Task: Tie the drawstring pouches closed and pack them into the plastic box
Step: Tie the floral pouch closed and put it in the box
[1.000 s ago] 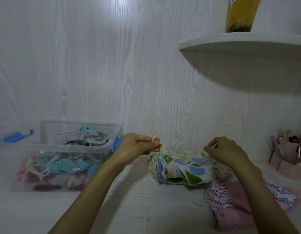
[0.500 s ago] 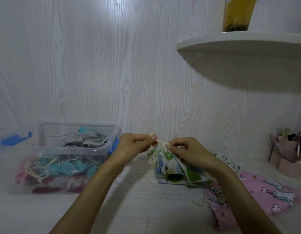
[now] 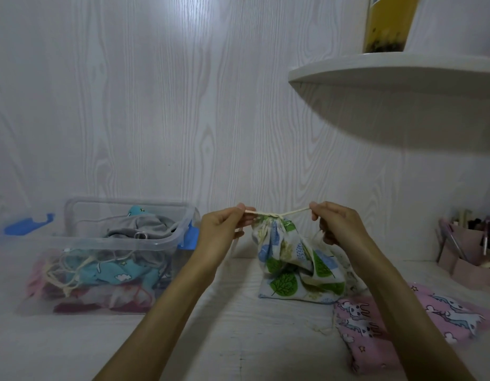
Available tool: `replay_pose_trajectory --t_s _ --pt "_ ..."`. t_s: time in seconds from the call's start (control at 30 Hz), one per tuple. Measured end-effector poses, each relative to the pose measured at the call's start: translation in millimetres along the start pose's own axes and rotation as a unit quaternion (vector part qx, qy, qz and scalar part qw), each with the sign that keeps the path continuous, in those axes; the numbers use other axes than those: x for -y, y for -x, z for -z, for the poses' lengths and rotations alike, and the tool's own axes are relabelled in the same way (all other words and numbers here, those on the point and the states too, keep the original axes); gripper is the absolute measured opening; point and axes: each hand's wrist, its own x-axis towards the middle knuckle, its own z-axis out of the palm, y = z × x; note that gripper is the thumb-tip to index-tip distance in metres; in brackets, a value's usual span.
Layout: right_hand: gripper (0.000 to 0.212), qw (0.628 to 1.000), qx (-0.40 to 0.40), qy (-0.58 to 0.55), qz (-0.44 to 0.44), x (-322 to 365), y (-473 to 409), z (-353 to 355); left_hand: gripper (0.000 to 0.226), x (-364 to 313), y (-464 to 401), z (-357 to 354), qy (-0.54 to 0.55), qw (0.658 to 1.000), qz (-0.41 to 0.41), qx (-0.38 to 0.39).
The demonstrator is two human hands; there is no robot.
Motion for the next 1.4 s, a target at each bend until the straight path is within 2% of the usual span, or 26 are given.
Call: replay_pose_trajectory --t_s 0.13,0.23,0.33,0.43,0.6,0.8,0.9,0.97,1.1,1.2,1.3,1.4 --pt "0.032 0.984 0.137 0.108 -0.033 -4.7 2.3 5.2 0.026 4.8 -4.8 11.0 0.011 0.998 0.045 -0.036" --pt "0.032 0.949 0.229 0.201 -0.079 -11.5 5.2 -3.5 0.025 5.3 -6.6 17.8 0.047 0.997 0.063 -0.004" --pt "0.033 0.926 0.28 0.226 -0.113 -18.6 7.3 -18.0 0.032 2.8 -6.7 15.1 0.03 0.997 0.027 0.06" --pt "0.033 0.928 0.28 0.208 -0.129 -20.3 8.4 -21.3 0.033 -1.2 -7.9 10.3 0.041 0.994 0.005 0.106" --pt "0.032 0.942 0.261 0.173 -0.121 -12.5 5.8 -7.3 0.034 -1.9 -12.4 20.2 0.006 0.998 0.061 0.034" --pt "0.033 0.929 0.279 0.213 -0.115 -6.2 5.1 -5.5 0.027 -2.1 -11.9 20.0 0.014 0.993 0.088 0.072" --pt "0.031 0.927 0.287 0.228 -0.079 -2.3 7.3 -3.8 0.029 -2.1 -8.1 16.9 -0.067 0.994 0.041 0.074" --pt "0.03 0.942 0.27 0.199 -0.027 1.1 8.9 -1.5 0.029 -3.4 -4.6 14.4 -0.102 0.991 -0.012 0.089" --pt "0.03 0.979 0.177 0.103 -0.003 1.5 7.1 6.6 0.032 -10.4 -2.5 10.2 0.011 0.995 -0.016 0.098" --pt "0.032 0.975 0.193 0.11 -0.017 2.0 9.2 6.3 0.032 -19.2 -2.0 8.4 0.1 0.991 -0.005 0.086" --pt "0.034 0.966 0.248 0.064 -0.036 2.0 12.2 5.2 0.027 -27.6 -1.0 14.6 0.031 0.997 -0.005 0.074" --pt "0.038 0.957 0.271 0.096 -0.033 3.6 12.5 2.9 0.025 -24.0 -4.1 21.7 -0.083 0.994 -0.03 0.071"
